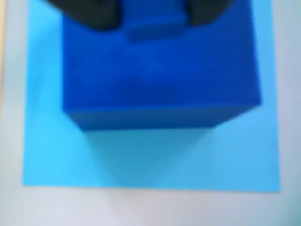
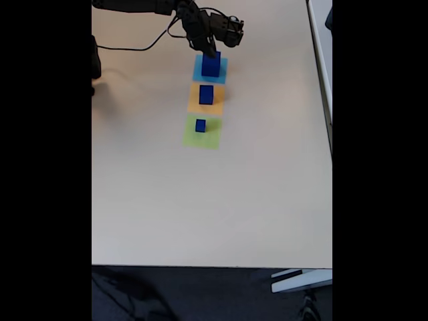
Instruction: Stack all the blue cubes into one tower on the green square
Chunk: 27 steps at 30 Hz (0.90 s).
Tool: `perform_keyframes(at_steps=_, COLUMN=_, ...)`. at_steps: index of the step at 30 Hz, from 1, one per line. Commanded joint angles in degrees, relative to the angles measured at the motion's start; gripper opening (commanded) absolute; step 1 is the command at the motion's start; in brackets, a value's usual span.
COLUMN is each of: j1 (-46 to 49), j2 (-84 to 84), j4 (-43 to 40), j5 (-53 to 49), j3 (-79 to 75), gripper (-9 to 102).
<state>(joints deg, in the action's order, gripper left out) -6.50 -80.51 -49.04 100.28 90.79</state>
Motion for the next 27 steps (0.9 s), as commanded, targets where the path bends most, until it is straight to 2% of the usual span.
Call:
perform_keyframes(at_steps=1, j1=-0.5, j2=-2.3, j4=1.2, j5=0.5, j3=0.3, gripper=0)
perform_keyframes(at_steps=27, j1=-0.8, j2=-1.7, j4=1.2, j5=0.0, j3=0.5, gripper=1)
